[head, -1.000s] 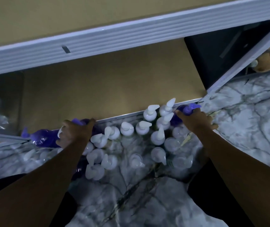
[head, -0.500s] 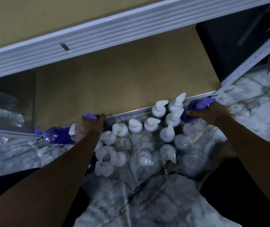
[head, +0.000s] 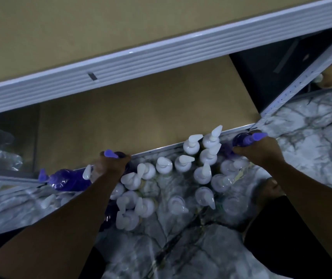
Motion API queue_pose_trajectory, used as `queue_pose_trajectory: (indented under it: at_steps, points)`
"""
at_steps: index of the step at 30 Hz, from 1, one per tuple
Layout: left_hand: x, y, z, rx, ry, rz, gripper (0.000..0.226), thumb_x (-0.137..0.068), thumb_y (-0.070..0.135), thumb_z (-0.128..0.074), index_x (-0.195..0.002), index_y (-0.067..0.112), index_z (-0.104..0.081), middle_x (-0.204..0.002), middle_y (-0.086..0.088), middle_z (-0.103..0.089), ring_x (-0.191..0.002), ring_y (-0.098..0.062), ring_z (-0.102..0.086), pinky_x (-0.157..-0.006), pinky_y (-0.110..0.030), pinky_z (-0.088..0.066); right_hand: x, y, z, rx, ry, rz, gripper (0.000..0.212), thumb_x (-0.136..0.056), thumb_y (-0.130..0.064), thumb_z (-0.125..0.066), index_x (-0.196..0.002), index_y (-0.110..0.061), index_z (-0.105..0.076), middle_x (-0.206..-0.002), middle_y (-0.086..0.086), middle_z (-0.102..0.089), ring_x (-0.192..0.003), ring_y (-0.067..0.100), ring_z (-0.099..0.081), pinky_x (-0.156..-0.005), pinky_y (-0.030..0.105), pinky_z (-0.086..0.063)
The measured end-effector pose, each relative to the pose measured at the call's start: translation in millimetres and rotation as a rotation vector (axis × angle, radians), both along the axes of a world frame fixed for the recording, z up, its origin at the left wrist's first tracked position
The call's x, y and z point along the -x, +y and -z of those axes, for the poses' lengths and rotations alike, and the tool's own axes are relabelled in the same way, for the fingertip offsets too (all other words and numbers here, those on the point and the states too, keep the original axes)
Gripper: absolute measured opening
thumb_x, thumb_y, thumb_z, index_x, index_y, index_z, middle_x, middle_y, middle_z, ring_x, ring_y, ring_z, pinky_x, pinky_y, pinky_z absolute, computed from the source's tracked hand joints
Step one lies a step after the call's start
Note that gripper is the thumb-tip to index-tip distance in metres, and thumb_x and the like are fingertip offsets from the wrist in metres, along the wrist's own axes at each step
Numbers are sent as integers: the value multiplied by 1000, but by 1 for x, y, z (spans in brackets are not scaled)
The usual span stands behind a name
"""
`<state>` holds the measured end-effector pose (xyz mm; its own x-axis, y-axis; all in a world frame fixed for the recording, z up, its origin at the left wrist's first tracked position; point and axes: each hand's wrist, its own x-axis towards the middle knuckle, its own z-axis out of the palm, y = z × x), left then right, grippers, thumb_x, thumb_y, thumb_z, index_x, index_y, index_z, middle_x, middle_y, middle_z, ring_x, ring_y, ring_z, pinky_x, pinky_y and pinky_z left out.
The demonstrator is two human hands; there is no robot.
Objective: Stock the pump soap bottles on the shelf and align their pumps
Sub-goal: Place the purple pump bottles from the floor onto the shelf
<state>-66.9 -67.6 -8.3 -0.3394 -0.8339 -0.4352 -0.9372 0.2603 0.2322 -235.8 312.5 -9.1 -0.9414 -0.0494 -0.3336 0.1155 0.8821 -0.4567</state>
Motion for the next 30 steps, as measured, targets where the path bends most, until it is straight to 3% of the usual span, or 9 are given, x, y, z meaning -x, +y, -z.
queue_pose_trajectory:
  at_steps: [5,8,11,15,18,20,24,27,30]
  points:
    - [-16,7,-45,71,106,78,66,-53,70,-71,-95,22,-54,-88,-4,-63,-86,-30,-63,-81,-41,-55,-17,-1,-57,44,114,88,48,-65,-44,-87,-85,-12,-57,-74,0,-52,-82,26,-50,-75,31,-37]
    - [-23,8,-86,83,183,155,55,-52,61,-77,-90,25,-59,-76,1,-59,-83,-28,-59,-90,-45,-51,-26,1,-98,81,190,74,47,-65,-46,-86,-93,-18,-61,-82,3,-60,-83,27,-54,-73,30,-38]
    - [-32,12,-134,80,302,235,61,-50,62,-77,-96,28,-58,-79,8,-59,-85,-25,-56,-100,-49,-44,-41,-2,-141,148,262,47,38,-68,-39,-84,-93,-25,-60,-82,3,-59,-81,25,-50,-73,30,-38]
    - [-52,23,-191,-16,505,243,66,-46,64,-77,-90,29,-44,-83,10,-59,-89,-25,-61,-99,-48,-46,-70,-9,-197,293,295,11,38,-67,-38,-82,-96,-22,-62,-87,5,-65,-83,27,-56,-74,32,-42]
    - [-70,35,-231,-55,659,260,68,-43,63,-75,-100,34,-53,-90,13,-65,-93,-22,-64,-97,-43,-49,-92,-15,-233,447,331,16,41,-72,-31,-80,-105,-25,-57,-95,-1,-63,-89,23,-58,-80,31,-41]
    - [-82,40,-257,-96,828,267,61,-43,60,-75,-94,31,-61,-88,10,-69,-89,-20,-67,-91,-40,-54,-108,-23,-255,582,360,22,38,-74,-28,-80,-103,-22,-56,-92,-5,-63,-87,20,-60,-79,31,-43]
    - [-102,48,-306,-197,1163,270,41,-61,32,-86,-92,24,-60,-87,3,-70,-75,-11,-65,-75,-30,-53,-138,-51,-297,898,282,55,36,-81,-22,-79,-110,-15,-58,-99,1,-65,-81,9,-62,-69,24,-49]
    - [-109,47,-331,-299,1330,164,65,-62,37,-88,-115,16,-57,-98,-3,-74,-81,-10,-72,-70,-23,-53,-155,-76,-317,1049,160,56,48,-66,-38,-80,-105,-14,-63,-93,4,-68,-76,16,-65,-73,37,-55]
    - [-105,43,-344,-455,1412,-5,80,-59,47,-88,-123,10,-58,-106,-8,-75,-82,-17,-73,-76,-36,-60,-166,-100,-330,1177,34,67,33,-76,-37,-80,-95,-13,-67,-79,4,-68,-65,16,-63,-66,34,-52]
